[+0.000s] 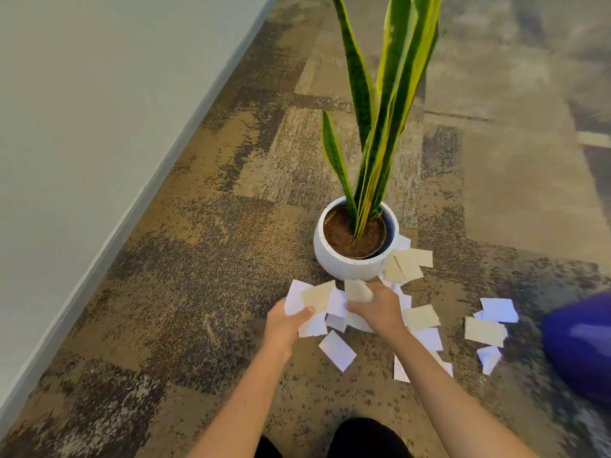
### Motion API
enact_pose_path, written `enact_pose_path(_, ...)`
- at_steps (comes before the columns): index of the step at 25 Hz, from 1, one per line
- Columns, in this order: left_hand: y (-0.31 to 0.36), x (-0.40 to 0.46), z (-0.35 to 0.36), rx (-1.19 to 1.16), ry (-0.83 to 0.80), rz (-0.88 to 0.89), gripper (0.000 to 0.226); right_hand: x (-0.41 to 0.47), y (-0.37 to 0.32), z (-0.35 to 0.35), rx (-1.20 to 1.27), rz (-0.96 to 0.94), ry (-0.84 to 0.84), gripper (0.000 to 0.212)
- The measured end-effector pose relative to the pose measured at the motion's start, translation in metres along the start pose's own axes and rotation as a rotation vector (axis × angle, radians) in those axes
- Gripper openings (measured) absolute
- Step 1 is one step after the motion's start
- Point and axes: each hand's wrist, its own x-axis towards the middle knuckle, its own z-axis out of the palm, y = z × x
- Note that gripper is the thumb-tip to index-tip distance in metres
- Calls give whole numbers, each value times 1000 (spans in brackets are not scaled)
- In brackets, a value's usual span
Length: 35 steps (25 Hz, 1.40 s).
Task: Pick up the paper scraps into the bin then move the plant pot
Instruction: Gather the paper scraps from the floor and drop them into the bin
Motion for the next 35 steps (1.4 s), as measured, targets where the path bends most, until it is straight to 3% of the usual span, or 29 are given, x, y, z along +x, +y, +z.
enact_pose_path(5,46,-44,83,37,-146,146,29,-34,2,-85,241,90,180,47)
enact_pose_path(9,80,-90,159,104,-292,307,49,-63,0,-169,312,86,386,50)
enact_pose_path(14,118,-154,278,213,-420,521,47,-97,8,-286,456,20,649,51)
enact_pose_path(20,116,-219,407,532,-670,593,33,-106,83,-391,449,153,786,53)
enact_pose_path(23,97,-222,439,771,-797,442,18,-97,127,-414,393,344,692,68)
enact_pose_path(25,88,-218,447,918,-884,334,35,-91,147,-419,465,399,600,72)
enact_pose_path(28,86,-209,448,1043,-918,412,62,-86,162,-419,489,449,545,66)
enact_pose_path(31,88,-194,441,878,-840,456,46,-85,158,-411,468,375,685,47)
enact_pose_path(35,95,-175,414,702,-796,511,24,-92,123,-374,537,-27,1068,18)
